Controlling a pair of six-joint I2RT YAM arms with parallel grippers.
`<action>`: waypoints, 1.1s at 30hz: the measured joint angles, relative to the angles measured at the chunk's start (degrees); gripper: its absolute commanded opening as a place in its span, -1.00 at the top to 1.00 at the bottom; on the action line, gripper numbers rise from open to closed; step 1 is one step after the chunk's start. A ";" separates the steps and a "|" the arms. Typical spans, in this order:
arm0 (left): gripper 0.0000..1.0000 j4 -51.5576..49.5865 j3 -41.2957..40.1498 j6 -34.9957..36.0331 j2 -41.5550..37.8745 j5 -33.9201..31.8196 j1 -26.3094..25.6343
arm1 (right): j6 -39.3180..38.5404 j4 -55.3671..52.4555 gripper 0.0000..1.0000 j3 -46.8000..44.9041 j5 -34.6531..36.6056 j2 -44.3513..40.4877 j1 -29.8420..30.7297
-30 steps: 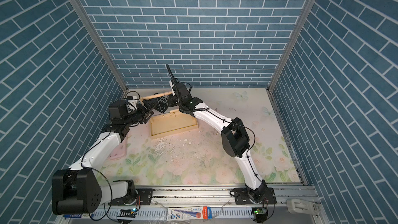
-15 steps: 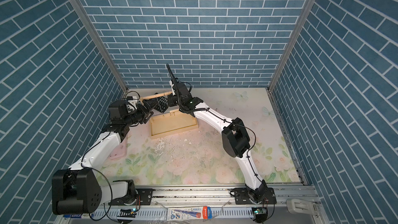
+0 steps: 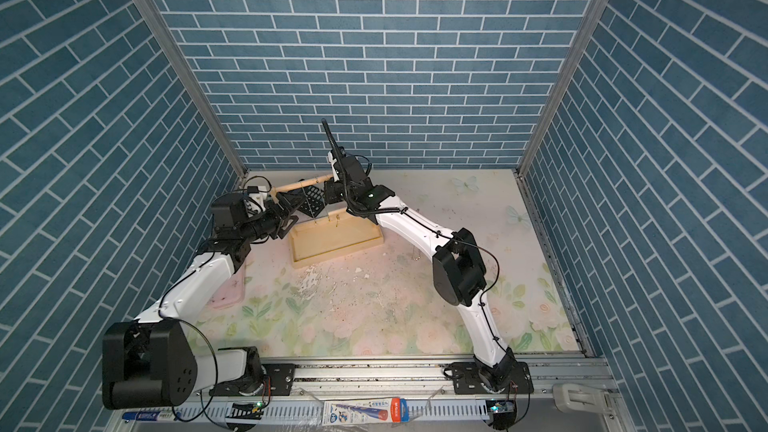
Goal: Take the necklace off the jewelry display stand
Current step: Take off the necklace from the stand.
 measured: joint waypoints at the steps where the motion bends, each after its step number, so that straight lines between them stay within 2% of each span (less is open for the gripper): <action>1: -0.99 0.11 0.00 -0.02 -0.02 0.07 0.00 | 0.00 -0.11 1.00 0.00 0.07 -0.07 0.00; 33: -0.99 0.42 0.00 -0.35 0.02 0.85 -0.90 | -1.97 -1.20 1.00 0.20 1.64 -3.13 0.00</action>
